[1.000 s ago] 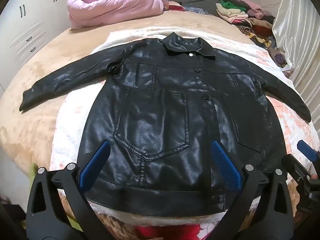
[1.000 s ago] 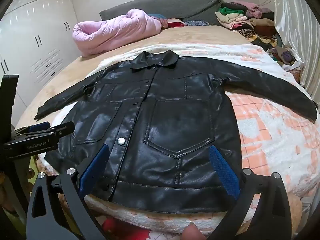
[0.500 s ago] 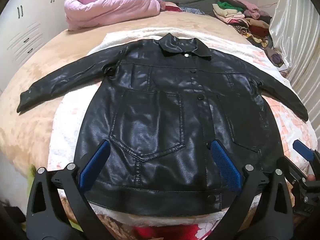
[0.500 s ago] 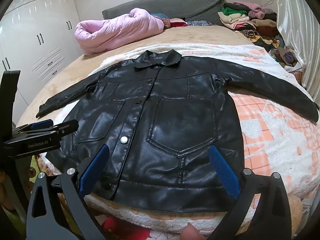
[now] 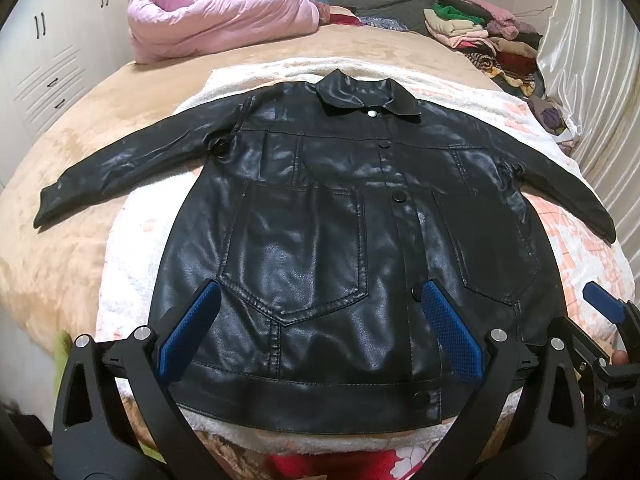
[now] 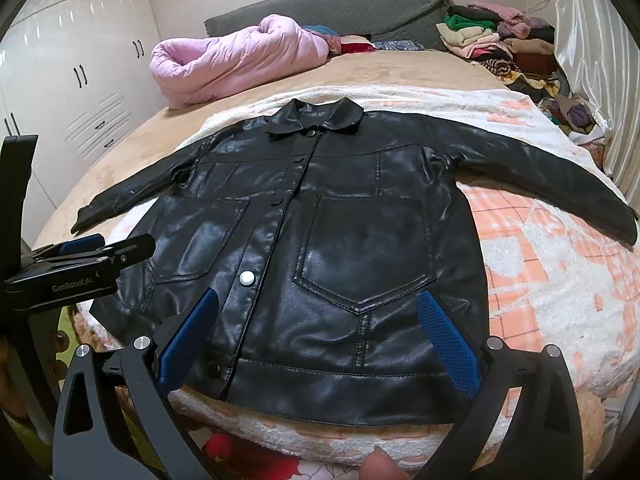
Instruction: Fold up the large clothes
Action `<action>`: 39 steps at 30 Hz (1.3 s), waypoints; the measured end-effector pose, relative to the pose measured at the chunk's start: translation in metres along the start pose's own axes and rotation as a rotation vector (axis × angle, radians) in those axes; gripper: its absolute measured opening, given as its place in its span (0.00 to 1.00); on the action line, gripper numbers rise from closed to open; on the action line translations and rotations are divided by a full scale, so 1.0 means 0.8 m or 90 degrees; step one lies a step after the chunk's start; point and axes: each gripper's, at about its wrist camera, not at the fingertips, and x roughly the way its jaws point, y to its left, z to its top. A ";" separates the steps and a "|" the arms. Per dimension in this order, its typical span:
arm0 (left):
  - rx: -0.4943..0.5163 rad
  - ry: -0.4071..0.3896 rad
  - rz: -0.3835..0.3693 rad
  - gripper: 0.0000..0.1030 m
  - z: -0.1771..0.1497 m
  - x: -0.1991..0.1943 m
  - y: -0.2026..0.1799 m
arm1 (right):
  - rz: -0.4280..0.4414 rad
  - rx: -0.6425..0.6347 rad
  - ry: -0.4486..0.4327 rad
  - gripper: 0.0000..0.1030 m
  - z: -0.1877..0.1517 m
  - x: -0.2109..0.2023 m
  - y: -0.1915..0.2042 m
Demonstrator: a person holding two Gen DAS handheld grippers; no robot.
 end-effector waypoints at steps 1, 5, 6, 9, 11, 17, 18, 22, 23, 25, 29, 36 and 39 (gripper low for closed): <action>0.000 0.000 -0.001 0.91 0.000 0.000 0.000 | 0.000 0.000 0.000 0.96 0.000 0.000 0.000; -0.001 0.000 -0.003 0.91 0.000 -0.001 0.000 | 0.000 0.000 -0.002 0.96 0.000 -0.001 0.000; 0.000 0.000 -0.004 0.91 0.001 -0.002 -0.001 | -0.001 -0.002 -0.001 0.96 0.000 0.000 0.001; 0.002 -0.001 -0.004 0.91 0.002 -0.004 -0.001 | 0.000 -0.002 -0.001 0.96 0.000 -0.001 0.001; 0.002 -0.001 -0.003 0.91 0.002 -0.004 -0.002 | -0.001 -0.002 -0.001 0.96 0.000 -0.001 0.001; 0.005 -0.001 -0.004 0.91 0.002 -0.003 -0.003 | -0.002 -0.001 -0.003 0.96 0.000 -0.001 0.000; 0.005 -0.001 -0.006 0.91 0.002 -0.003 -0.003 | -0.001 -0.001 -0.003 0.96 0.001 -0.002 0.000; 0.006 -0.001 -0.006 0.91 0.002 -0.002 -0.004 | -0.002 -0.001 -0.003 0.96 0.001 -0.002 0.001; 0.007 -0.001 -0.004 0.91 0.002 -0.001 -0.004 | -0.003 -0.001 -0.004 0.96 0.001 -0.002 0.001; 0.006 -0.001 -0.008 0.91 0.002 -0.001 -0.004 | -0.001 0.000 -0.003 0.96 0.001 -0.002 0.000; 0.008 0.000 -0.010 0.91 0.001 0.002 -0.005 | -0.005 0.002 -0.005 0.96 0.002 -0.003 -0.002; 0.008 0.000 -0.012 0.91 0.001 0.003 -0.006 | -0.004 0.002 -0.004 0.96 0.003 -0.002 -0.002; 0.008 0.000 -0.012 0.91 0.002 0.005 -0.008 | -0.004 -0.001 -0.002 0.96 0.005 -0.002 -0.002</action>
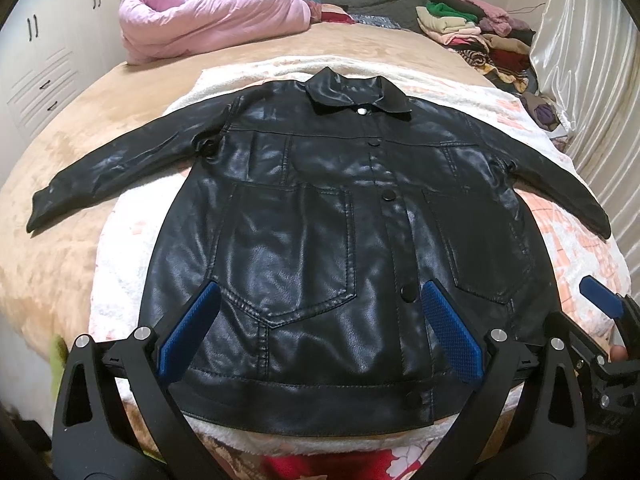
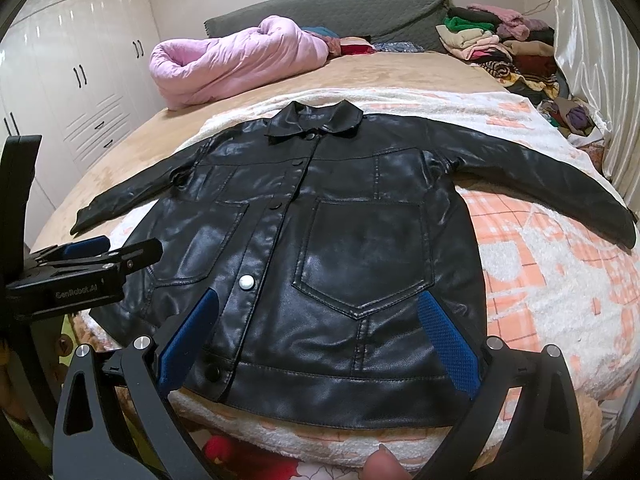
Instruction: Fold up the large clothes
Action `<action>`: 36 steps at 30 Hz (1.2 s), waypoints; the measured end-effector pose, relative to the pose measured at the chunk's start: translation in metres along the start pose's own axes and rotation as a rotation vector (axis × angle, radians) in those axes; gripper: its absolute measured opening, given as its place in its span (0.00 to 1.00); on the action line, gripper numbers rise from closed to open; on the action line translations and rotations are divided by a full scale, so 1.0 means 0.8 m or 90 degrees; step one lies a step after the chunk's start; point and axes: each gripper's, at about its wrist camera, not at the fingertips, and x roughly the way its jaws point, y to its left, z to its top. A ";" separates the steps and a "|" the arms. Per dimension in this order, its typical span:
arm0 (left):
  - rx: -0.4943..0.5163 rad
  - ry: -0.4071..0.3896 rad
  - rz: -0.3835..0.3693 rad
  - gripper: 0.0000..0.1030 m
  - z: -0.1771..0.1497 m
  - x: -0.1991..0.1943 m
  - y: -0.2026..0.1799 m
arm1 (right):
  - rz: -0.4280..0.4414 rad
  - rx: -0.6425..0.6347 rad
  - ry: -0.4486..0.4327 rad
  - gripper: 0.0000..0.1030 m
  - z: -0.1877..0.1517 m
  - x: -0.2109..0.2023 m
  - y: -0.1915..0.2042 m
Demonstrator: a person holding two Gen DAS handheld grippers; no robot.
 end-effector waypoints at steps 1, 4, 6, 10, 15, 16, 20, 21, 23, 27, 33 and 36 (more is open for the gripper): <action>0.000 -0.001 -0.001 0.91 0.001 0.001 -0.001 | 0.000 -0.001 -0.001 0.96 0.001 0.000 0.000; 0.001 -0.002 -0.003 0.91 0.004 0.002 -0.003 | 0.000 0.000 -0.003 0.96 0.004 0.000 0.000; 0.003 -0.003 -0.007 0.91 0.007 0.003 -0.004 | 0.001 0.000 -0.002 0.96 0.008 0.002 0.001; 0.004 0.002 -0.007 0.91 0.012 0.010 -0.004 | 0.005 0.002 0.001 0.96 0.014 0.007 0.001; 0.000 0.007 -0.012 0.91 0.021 0.017 -0.003 | 0.006 0.002 0.001 0.96 0.026 0.014 0.001; -0.002 0.005 -0.013 0.91 0.024 0.017 -0.003 | 0.008 0.002 0.000 0.96 0.029 0.015 0.000; -0.003 0.004 -0.013 0.91 0.034 0.022 -0.003 | 0.006 0.006 -0.001 0.96 0.040 0.021 -0.004; -0.005 0.004 -0.013 0.91 0.038 0.024 -0.003 | 0.006 0.008 -0.001 0.96 0.043 0.023 -0.005; -0.008 0.004 -0.016 0.91 0.045 0.028 -0.001 | 0.008 0.010 -0.002 0.96 0.050 0.027 -0.007; -0.009 0.002 -0.012 0.91 0.058 0.035 0.001 | 0.008 0.017 -0.007 0.96 0.067 0.033 -0.013; -0.010 0.002 -0.008 0.91 0.083 0.046 0.001 | 0.000 0.021 -0.023 0.96 0.093 0.038 -0.024; -0.004 -0.003 -0.005 0.91 0.097 0.049 -0.002 | 0.001 0.023 -0.029 0.96 0.107 0.041 -0.028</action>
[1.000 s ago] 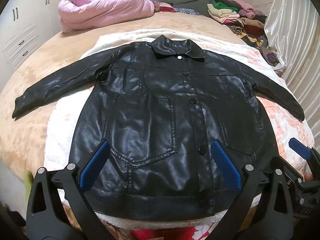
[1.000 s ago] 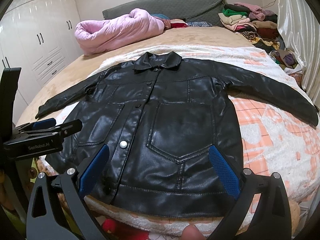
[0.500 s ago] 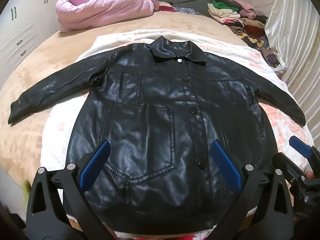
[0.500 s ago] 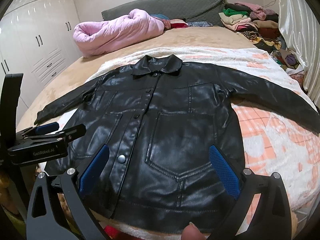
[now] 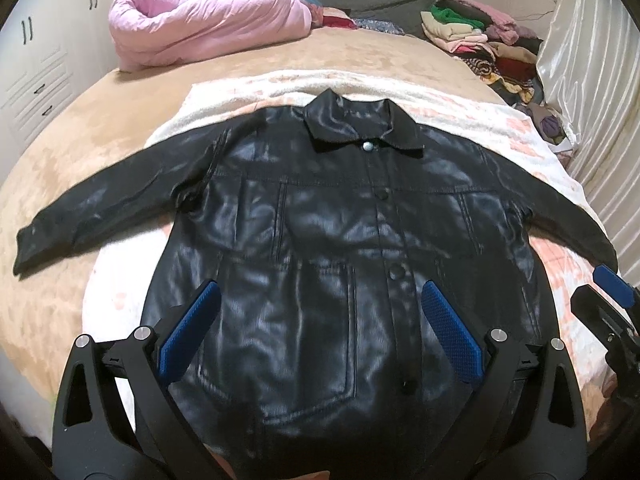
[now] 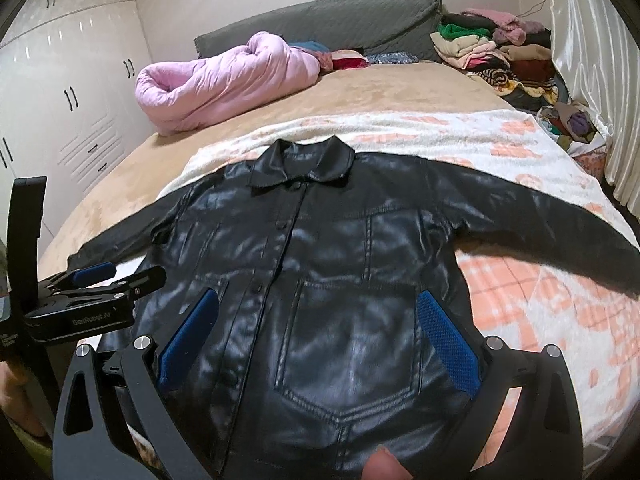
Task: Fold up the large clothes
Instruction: 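Move the right tool to the jacket sleeve and grasp its cuff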
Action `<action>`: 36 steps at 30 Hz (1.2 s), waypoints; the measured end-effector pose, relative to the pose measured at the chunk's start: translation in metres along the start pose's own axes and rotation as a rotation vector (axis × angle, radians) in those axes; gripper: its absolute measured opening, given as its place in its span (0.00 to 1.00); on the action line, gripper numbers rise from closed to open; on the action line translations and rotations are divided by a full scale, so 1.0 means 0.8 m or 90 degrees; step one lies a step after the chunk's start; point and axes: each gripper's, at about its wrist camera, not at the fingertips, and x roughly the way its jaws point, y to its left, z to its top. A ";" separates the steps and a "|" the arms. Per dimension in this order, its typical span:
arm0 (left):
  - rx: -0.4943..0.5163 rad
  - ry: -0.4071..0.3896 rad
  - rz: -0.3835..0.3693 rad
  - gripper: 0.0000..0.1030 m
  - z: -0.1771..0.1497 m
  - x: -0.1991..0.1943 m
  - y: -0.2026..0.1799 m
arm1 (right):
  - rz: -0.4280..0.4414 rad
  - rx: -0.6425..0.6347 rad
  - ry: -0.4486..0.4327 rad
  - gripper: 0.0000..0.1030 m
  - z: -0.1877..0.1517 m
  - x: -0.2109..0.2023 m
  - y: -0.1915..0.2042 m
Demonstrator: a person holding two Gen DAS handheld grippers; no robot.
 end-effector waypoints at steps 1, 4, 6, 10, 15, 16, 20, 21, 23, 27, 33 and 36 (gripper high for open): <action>0.002 0.000 0.003 0.91 0.005 0.001 -0.001 | -0.002 0.000 -0.003 0.96 0.005 0.001 -0.002; 0.011 -0.004 0.006 0.91 0.021 0.005 -0.007 | -0.008 -0.003 -0.012 0.96 0.016 0.003 -0.006; 0.016 -0.007 0.007 0.91 0.032 0.007 -0.011 | -0.011 -0.002 -0.020 0.96 0.026 0.004 -0.010; 0.015 -0.005 -0.006 0.91 0.052 0.017 -0.016 | -0.013 0.005 -0.028 0.96 0.039 0.011 -0.019; 0.004 0.009 -0.027 0.91 0.074 0.036 -0.025 | -0.023 0.014 -0.035 0.96 0.052 0.019 -0.033; 0.003 0.011 -0.028 0.91 0.078 0.041 -0.028 | -0.027 0.019 -0.037 0.96 0.055 0.021 -0.038; -0.003 0.012 -0.040 0.91 0.095 0.056 -0.037 | -0.034 0.044 -0.041 0.96 0.067 0.029 -0.059; -0.004 0.011 -0.050 0.91 0.101 0.061 -0.040 | -0.038 0.049 -0.044 0.96 0.070 0.030 -0.065; -0.003 0.011 -0.058 0.91 0.109 0.069 -0.047 | -0.048 0.058 -0.047 0.96 0.076 0.033 -0.077; 0.005 0.017 -0.065 0.91 0.126 0.083 -0.066 | -0.066 0.082 -0.052 0.96 0.084 0.039 -0.103; 0.019 0.022 -0.080 0.91 0.139 0.109 -0.091 | -0.101 0.123 -0.054 0.96 0.089 0.051 -0.152; 0.026 0.038 -0.082 0.91 0.143 0.127 -0.102 | -0.114 0.150 -0.053 0.96 0.089 0.056 -0.181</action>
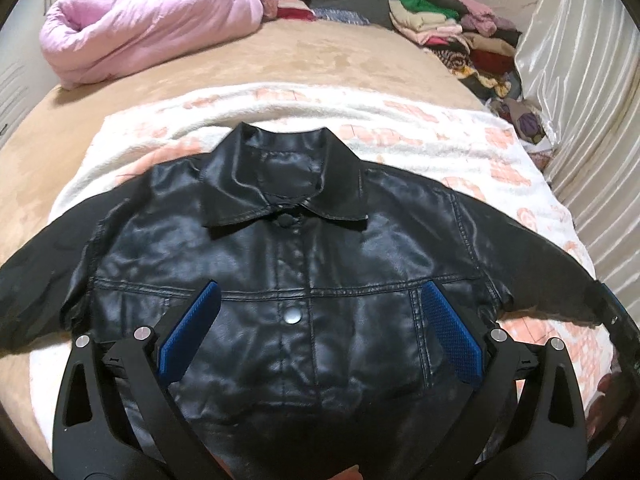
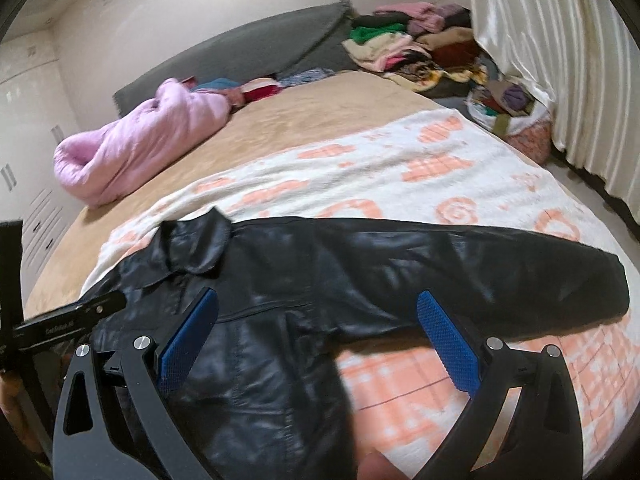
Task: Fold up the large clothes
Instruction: 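Move the right tool to the jacket sleeve and grasp its cuff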
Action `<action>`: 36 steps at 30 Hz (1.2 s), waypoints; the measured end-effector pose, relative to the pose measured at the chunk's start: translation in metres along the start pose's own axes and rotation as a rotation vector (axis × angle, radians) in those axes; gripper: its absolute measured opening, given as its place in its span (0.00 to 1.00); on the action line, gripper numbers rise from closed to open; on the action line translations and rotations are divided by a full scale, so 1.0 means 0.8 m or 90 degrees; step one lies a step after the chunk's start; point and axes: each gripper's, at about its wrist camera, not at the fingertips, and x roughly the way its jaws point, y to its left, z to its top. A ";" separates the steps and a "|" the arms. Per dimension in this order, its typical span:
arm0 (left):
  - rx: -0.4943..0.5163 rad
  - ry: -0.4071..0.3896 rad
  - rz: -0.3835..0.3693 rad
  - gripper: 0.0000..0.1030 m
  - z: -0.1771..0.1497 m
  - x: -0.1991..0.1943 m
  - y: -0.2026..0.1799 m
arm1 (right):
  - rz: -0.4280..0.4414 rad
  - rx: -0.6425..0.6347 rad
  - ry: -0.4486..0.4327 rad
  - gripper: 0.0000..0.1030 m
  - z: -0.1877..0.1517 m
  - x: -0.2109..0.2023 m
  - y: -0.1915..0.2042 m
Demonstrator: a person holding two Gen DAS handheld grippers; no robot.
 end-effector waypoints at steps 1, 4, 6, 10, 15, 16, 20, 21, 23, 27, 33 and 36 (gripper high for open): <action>-0.001 0.003 -0.001 0.91 0.001 0.005 -0.001 | -0.007 0.007 0.001 0.96 0.001 0.003 -0.008; 0.000 0.012 -0.006 0.91 0.003 0.023 -0.007 | -0.034 0.031 0.003 0.96 0.002 0.013 -0.036; 0.004 0.018 -0.007 0.91 0.003 0.034 -0.012 | -0.053 0.052 0.006 0.96 0.001 0.019 -0.057; 0.022 0.033 -0.004 0.91 0.002 0.055 -0.025 | -0.084 0.097 0.010 0.96 -0.002 0.030 -0.098; 0.038 0.047 0.003 0.91 -0.002 0.078 -0.040 | -0.124 0.149 0.017 0.96 -0.010 0.039 -0.146; 0.040 0.050 0.001 0.91 -0.002 0.083 -0.043 | -0.131 0.156 0.017 0.96 -0.012 0.039 -0.153; 0.054 0.058 -0.004 0.91 -0.004 0.099 -0.058 | -0.159 0.190 0.019 0.96 -0.017 0.040 -0.185; 0.059 0.055 -0.008 0.91 -0.005 0.101 -0.064 | -0.165 0.200 0.018 0.96 -0.019 0.040 -0.193; 0.064 0.052 -0.012 0.91 -0.005 0.106 -0.071 | -0.179 0.226 0.018 0.96 -0.024 0.038 -0.207; 0.072 0.053 -0.014 0.91 -0.003 0.117 -0.081 | -0.202 0.284 0.012 0.96 -0.034 0.035 -0.238; 0.082 0.049 -0.006 0.91 0.000 0.128 -0.087 | -0.241 0.377 0.012 0.96 -0.053 0.036 -0.282; 0.082 0.049 -0.004 0.91 0.002 0.134 -0.086 | -0.235 0.430 0.014 0.96 -0.062 0.042 -0.305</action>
